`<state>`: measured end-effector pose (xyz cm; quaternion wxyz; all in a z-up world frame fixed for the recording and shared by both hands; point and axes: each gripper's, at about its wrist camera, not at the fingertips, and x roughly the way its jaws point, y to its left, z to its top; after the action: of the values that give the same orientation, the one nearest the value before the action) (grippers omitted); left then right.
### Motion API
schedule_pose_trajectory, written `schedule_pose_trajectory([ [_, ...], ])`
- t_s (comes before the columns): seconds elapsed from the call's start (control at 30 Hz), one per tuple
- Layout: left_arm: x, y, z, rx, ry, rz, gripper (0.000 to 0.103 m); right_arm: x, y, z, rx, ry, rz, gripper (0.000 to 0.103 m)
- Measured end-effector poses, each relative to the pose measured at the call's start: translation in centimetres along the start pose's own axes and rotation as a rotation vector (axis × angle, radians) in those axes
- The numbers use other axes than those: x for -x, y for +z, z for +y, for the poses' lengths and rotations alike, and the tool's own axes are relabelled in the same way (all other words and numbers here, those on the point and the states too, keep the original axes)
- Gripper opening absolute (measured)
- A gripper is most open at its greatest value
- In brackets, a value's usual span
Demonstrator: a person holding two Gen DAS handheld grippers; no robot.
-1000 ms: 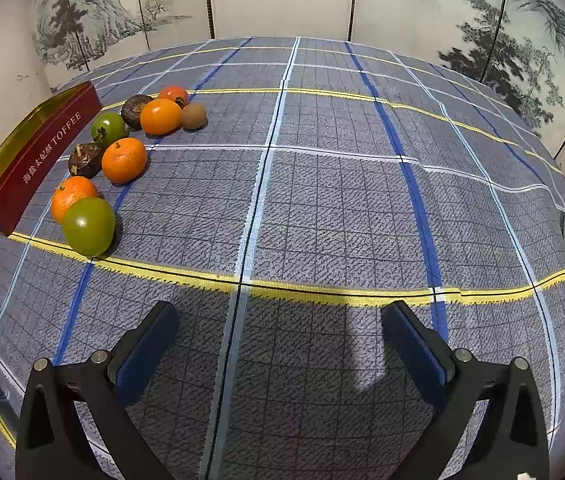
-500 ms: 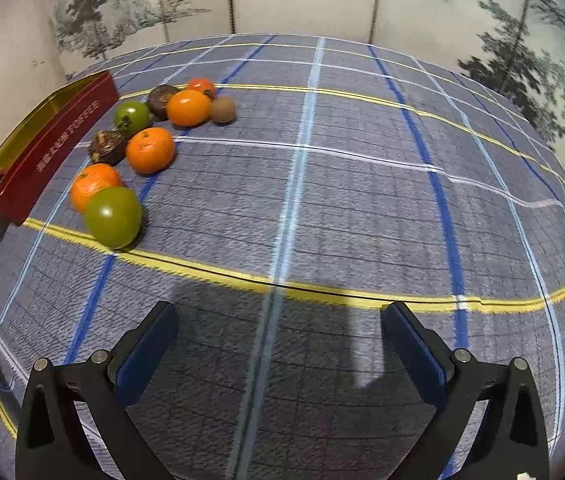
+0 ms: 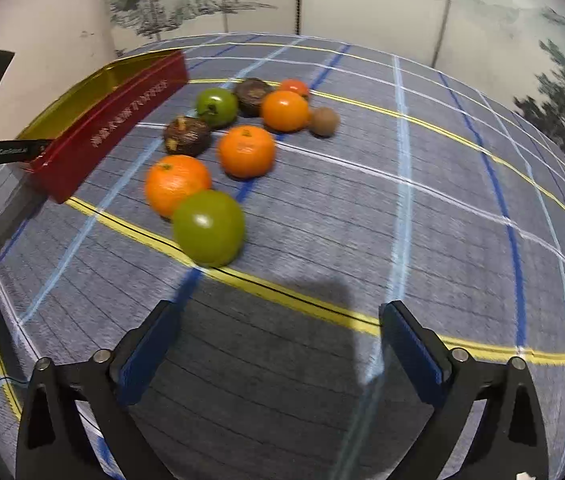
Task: Organize fruits
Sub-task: 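Open the left gripper to drop the tomato into the tin while the right gripper approaches the green citrus, then grasp the green citrus with the right gripper and carry it over the tin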
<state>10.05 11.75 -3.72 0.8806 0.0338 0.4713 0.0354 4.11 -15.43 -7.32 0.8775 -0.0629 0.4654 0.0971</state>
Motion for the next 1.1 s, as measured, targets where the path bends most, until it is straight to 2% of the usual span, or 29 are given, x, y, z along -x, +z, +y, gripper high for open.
schedule_pose_trajectory([
  [0.17, 1.5, 0.2, 0.0, -0.003, 0.003, -0.036, 0.041, -0.3, 0.9, 1.0, 0.02, 0.016, -0.016, 0.085],
  [0.23, 2.2, 0.2, 0.4, 0.005, 0.0, -0.047, 0.043, -0.4, 1.2, 1.3, 0.03, 0.024, -0.024, 0.075],
  [0.3, 2.9, 0.2, 0.6, 0.011, 0.0, -0.058, 0.045, -0.4, 1.4, 1.6, 0.039, 0.029, -0.031, 0.07],
  [0.43, 4.4, -0.1, 1.4, 0.038, -0.006, -0.079, 0.057, -0.5, 1.8, 2.1, 0.05, 0.039, -0.04, 0.052],
  [0.57, 5.4, -0.4, 2.1, 0.057, -0.013, -0.092, 0.059, -0.5, 2.0, 2.5, 0.057, 0.042, -0.047, 0.044],
  [0.63, 5.8, -0.5, 2.4, 0.068, -0.013, -0.096, 0.062, -0.5, 2.2, 2.5, 0.054, 0.046, -0.049, 0.036],
  [0.7, 6.0, -0.8, 2.9, 0.082, -0.01, -0.1, 0.065, -0.5, 2.2, 2.5, 0.051, 0.054, -0.05, 0.033],
  [1.1, 6.3, -2.0, 6.0, 0.171, 0.013, -0.087, 0.067, -0.1, 2.5, 1.9, 0.014, 0.063, -0.061, 0.032],
])
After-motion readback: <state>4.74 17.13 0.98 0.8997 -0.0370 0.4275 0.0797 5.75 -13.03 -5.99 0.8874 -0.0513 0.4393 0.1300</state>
